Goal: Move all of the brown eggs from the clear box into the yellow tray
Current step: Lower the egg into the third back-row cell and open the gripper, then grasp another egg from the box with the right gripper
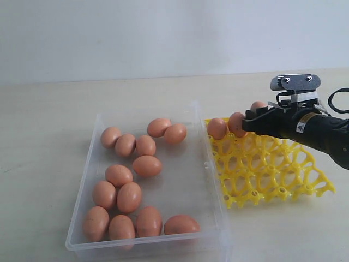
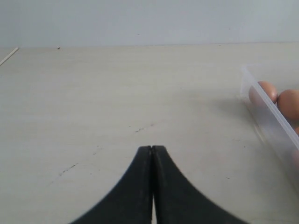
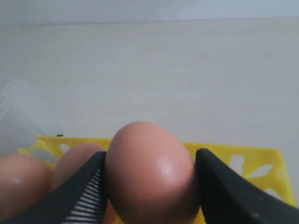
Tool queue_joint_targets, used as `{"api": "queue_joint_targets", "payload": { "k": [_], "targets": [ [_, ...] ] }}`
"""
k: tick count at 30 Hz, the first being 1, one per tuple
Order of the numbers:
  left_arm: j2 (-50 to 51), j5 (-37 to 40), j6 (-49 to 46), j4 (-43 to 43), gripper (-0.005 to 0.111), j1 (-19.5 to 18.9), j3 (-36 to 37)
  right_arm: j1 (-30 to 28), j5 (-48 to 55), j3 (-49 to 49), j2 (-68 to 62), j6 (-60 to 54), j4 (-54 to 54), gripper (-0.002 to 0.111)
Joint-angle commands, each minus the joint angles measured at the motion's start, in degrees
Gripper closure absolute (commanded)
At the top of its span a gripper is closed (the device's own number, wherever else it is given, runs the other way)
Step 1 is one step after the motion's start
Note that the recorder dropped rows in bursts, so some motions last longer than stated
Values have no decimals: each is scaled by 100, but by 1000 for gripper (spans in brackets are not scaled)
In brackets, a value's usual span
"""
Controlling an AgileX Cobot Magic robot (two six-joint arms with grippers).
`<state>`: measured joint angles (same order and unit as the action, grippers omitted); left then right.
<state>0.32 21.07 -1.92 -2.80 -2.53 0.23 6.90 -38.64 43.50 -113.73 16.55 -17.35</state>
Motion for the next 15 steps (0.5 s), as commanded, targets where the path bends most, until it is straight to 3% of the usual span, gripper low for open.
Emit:
{"api": "queue_joint_targets", "payload": {
  "k": [1, 7, 9, 13, 15],
  "targets": [
    [-32, -80, 33, -32, 107, 29, -23, -34, -106, 41, 24, -44, -65, 48],
    [-32, -80, 33, -32, 107, 29, -23, -21, 481, 41, 787, -87, -135, 52],
    [-32, -80, 33, -32, 107, 29, -23, 78, 917, 101, 1203, -7, -429, 67],
    [-32, -80, 33, -32, 107, 29, -23, 668, 2562, 580, 1909, 285, -815, 106],
    [-32, -80, 33, -32, 107, 29, -23, 1061, 3465, 895, 2062, 297, -815, 108]
  ]
}}
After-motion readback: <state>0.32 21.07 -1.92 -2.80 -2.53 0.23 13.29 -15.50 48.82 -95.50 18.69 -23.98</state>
